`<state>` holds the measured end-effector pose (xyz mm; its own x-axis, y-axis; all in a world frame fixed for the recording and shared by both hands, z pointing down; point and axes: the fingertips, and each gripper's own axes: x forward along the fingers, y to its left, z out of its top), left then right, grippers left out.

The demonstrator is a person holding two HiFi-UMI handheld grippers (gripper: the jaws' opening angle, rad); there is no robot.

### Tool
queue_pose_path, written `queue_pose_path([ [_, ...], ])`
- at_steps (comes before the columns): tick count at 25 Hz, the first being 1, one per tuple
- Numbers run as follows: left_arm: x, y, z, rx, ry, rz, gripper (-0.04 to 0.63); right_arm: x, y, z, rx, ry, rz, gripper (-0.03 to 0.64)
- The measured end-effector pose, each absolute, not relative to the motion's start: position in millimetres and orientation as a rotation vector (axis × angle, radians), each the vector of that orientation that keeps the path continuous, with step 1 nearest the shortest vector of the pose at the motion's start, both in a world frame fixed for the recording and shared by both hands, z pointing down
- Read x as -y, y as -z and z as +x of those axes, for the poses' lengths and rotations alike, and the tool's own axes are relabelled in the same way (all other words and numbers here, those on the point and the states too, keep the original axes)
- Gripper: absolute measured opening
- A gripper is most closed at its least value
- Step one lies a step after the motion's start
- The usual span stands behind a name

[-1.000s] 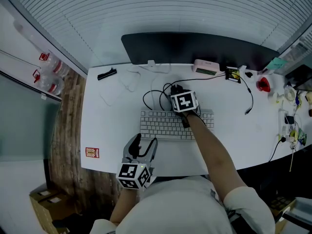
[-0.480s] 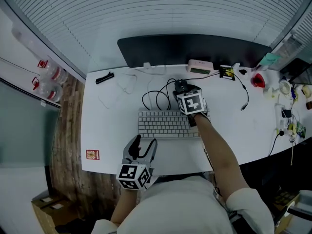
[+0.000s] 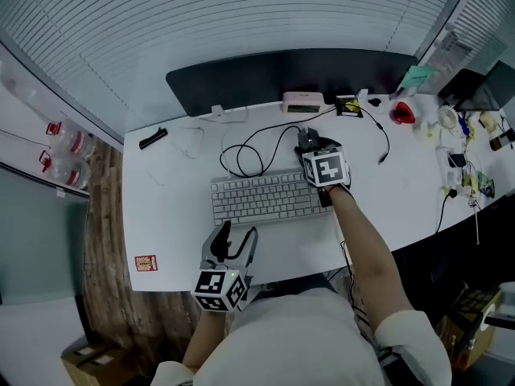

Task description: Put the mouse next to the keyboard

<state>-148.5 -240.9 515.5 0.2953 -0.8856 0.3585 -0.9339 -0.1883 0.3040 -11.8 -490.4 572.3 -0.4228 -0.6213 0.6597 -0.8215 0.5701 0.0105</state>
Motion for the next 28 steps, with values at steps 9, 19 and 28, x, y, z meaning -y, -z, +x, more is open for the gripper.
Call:
queue_pose_path([
  [9, 234.4, -517.8, -133.5, 1.558, -0.167, 2.154, 0.270, 482.9, -572.6, 61.9, 2.086, -0.461, 1.302, 0.302],
  [19, 232.8, -517.3, -121.2, 1.517, -0.176, 2.189, 0.270, 465.2, -592.8, 130.3, 1.983, -0.512, 1.384, 0.302],
  [28, 231.8, -518.1, -101.7, 1.460, -0.191, 2.220, 0.270, 439.1, -620.8, 174.2, 1.904, -0.571, 1.381, 0.302],
])
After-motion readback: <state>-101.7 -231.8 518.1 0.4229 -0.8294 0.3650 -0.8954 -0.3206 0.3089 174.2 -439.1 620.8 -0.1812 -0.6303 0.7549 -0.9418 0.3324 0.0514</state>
